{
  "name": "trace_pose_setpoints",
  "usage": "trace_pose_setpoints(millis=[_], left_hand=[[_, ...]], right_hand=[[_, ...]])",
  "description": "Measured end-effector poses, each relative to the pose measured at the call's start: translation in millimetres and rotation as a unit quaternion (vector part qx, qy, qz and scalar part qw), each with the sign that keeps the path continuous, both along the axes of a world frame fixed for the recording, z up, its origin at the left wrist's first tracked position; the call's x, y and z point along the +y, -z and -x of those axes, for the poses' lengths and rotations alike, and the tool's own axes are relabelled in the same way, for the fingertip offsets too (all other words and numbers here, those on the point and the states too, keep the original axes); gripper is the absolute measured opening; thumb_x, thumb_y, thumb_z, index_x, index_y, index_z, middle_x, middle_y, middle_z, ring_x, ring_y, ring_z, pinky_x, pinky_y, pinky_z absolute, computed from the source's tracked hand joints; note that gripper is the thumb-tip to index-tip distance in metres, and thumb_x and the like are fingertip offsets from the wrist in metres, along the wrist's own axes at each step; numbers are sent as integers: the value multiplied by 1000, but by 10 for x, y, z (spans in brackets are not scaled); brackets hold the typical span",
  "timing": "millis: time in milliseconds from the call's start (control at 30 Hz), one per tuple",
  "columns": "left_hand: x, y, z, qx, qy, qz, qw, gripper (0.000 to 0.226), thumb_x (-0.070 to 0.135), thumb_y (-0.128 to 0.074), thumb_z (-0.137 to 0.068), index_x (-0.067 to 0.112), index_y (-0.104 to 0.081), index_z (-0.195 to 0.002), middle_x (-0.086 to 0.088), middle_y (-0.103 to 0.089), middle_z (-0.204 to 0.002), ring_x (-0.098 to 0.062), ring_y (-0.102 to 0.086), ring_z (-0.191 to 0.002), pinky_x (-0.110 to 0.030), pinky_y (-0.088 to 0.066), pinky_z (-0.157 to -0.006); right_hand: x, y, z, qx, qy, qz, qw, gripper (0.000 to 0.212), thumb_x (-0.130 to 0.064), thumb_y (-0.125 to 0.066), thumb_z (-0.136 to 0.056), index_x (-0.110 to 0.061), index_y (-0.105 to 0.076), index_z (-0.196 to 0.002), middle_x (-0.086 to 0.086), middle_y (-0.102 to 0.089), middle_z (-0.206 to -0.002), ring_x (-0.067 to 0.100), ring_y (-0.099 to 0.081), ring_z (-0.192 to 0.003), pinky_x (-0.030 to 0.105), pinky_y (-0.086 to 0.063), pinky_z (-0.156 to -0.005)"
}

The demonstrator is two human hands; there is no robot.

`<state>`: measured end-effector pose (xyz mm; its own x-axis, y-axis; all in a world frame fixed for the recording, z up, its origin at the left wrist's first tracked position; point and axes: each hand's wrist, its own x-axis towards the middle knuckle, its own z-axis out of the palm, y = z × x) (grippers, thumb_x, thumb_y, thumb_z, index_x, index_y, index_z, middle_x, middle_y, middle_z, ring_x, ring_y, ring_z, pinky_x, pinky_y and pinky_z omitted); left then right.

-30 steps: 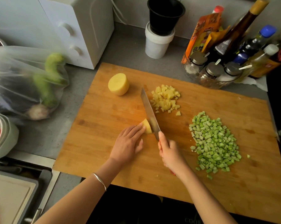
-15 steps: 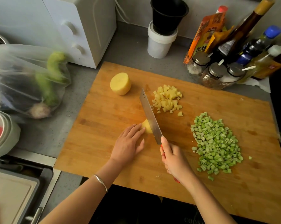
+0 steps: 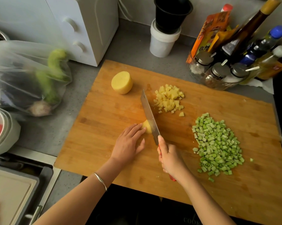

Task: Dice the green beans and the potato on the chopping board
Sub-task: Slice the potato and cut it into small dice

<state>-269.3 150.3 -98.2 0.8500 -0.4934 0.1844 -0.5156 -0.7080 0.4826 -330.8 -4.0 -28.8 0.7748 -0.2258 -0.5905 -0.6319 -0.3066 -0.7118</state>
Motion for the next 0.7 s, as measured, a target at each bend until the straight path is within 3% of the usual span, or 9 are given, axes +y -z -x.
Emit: trace_pose_setpoints(millis=[200, 400, 700], left_hand=[[5, -2, 3, 8, 3, -8, 1000, 43, 37, -44, -92, 14, -61, -124, -5, -58, -130, -25, -52, -122, -36, -44, -98], [57, 3, 31, 1, -10, -21, 1000, 48, 39, -42, -93, 13, -56, -131, -3, -55, -135, -23, -47, -128, -34, -35, -106], [69, -18, 59, -2, -6, -52, 999, 48, 44, -38, -95, 19, -56, -131, -2, -59, -128, -23, -49, -124, -37, -38, -103]], right_hand=[[0, -49, -45, -12, 53, -44, 998, 56, -56, -30, -99, -16, -38, -60, -3, -32, -45, 13, -27, -37, 24, -21, -43], [-33, -103, 42, -51, 19, -29, 998, 56, -61, -30, -94, -16, -38, -62, -2, -32, -46, 11, -27, -38, 25, -22, -43], [17, -136, 27, -33, -11, -13, 999, 56, -56, -30, -98, -17, -37, -59, -7, -33, -42, 6, -30, -36, 23, -24, -43]])
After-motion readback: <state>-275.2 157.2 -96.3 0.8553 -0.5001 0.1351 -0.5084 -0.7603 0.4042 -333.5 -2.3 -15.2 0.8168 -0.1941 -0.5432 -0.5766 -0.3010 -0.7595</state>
